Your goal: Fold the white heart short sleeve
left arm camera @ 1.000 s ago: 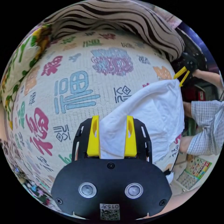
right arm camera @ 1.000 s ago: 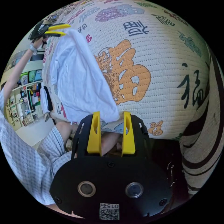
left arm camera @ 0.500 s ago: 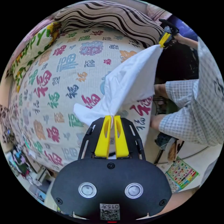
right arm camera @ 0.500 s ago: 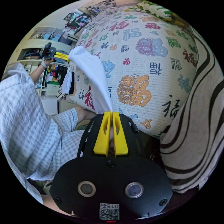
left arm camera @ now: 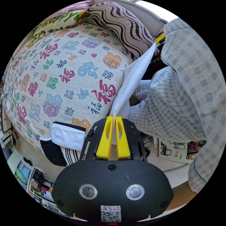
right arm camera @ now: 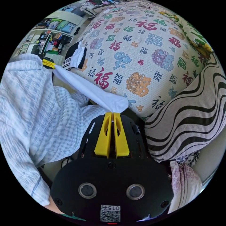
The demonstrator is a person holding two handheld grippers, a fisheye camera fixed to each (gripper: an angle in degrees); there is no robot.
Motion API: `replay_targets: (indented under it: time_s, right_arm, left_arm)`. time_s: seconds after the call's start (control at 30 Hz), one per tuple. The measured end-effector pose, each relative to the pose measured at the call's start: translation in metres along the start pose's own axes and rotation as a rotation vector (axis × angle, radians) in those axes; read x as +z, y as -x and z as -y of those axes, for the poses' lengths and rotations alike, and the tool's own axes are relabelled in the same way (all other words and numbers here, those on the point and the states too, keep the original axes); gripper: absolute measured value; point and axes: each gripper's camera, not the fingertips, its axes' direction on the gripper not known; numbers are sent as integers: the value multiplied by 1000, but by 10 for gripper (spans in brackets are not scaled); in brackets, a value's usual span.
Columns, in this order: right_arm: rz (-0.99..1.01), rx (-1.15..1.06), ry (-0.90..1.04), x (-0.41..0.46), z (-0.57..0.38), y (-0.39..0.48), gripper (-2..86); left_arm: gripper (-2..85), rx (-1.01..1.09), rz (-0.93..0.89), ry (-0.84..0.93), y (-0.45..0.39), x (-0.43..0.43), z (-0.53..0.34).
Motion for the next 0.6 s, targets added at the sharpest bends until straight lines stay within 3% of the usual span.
replay_targets:
  time_s: [0.23,0.3,0.43,0.6]
  right_arm:
    - [-87,-151,-1,19,103,-66,-4]
    - [-89,-145,-23,37,146,-103,-1]
    - [25,93,-49,90,240,-208,27]
    - [118,165,-171,112,221,-218,54]
  left_arm:
    - [11,132,17,-27,130,45,11]
    - [16,91,7,-27,187,67,22]
    - [46,-196,-1,12,314,112,31]
    - [60,-311,-68,-201,326,107,-21]
